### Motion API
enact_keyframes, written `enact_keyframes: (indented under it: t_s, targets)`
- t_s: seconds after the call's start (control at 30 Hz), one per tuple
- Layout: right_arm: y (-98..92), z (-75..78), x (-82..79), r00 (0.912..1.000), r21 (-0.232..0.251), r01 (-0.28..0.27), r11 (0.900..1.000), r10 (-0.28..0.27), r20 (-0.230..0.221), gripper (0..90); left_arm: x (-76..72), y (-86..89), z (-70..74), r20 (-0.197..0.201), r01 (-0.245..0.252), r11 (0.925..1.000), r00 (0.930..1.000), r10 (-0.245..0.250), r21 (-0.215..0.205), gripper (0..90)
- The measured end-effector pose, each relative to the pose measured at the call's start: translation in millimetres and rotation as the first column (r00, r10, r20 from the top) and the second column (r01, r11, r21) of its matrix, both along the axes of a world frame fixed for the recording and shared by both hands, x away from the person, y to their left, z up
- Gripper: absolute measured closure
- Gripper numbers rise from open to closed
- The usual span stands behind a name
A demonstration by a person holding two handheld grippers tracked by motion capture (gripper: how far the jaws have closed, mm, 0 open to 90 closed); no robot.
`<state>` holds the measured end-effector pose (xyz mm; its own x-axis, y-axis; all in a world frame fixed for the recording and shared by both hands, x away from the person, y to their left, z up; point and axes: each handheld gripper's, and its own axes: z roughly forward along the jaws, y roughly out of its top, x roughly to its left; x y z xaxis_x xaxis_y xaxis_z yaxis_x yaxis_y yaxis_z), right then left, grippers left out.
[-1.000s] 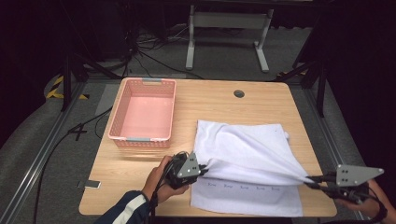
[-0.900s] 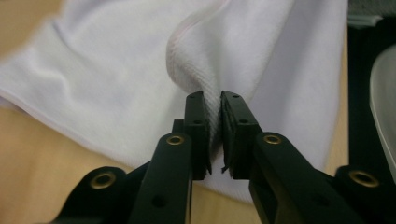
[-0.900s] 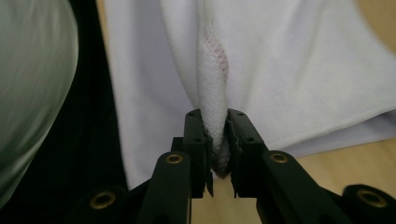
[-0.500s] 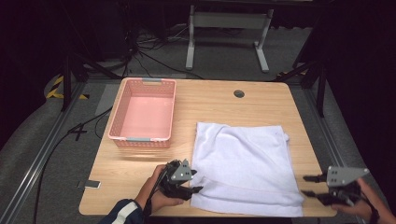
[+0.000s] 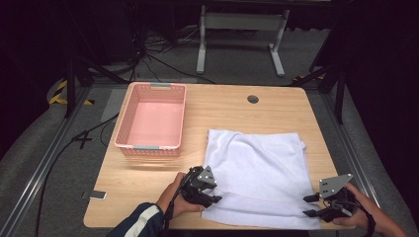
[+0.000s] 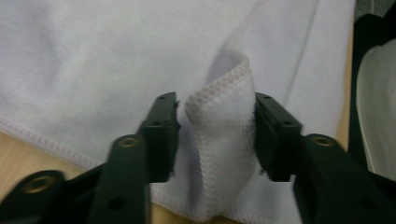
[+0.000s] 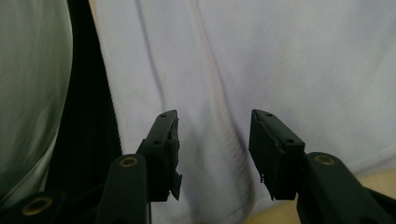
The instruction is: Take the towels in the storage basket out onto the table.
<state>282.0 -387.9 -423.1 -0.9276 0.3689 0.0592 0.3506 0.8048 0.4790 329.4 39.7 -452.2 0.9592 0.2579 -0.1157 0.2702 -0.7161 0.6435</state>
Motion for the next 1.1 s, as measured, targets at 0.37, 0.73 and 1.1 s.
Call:
enact_keyframes:
  t_s: [0.37,0.73,1.1]
  targets:
    - [-8.2,9.3,-27.7,0.9963,0.000,-0.083,0.997,0.083,0.021,73.8,-21.8,11.5,10.0,0.047,0.078,0.9966,0.9960,-0.076,-0.029,80.9]
    - [-13.6,24.9,-37.4,0.9924,0.034,-0.060,0.998,0.056,0.110,50.6,-32.4,29.5,19.5,0.042,-0.018,0.9937,0.9989,0.023,-0.110,43.3]
    - [-13.3,56.5,106.8,0.8959,0.233,0.335,0.913,-0.385,0.221,47.5,1.0,9.7,66.1,0.170,-0.028,0.9890,0.9841,0.053,-0.145,33.2]
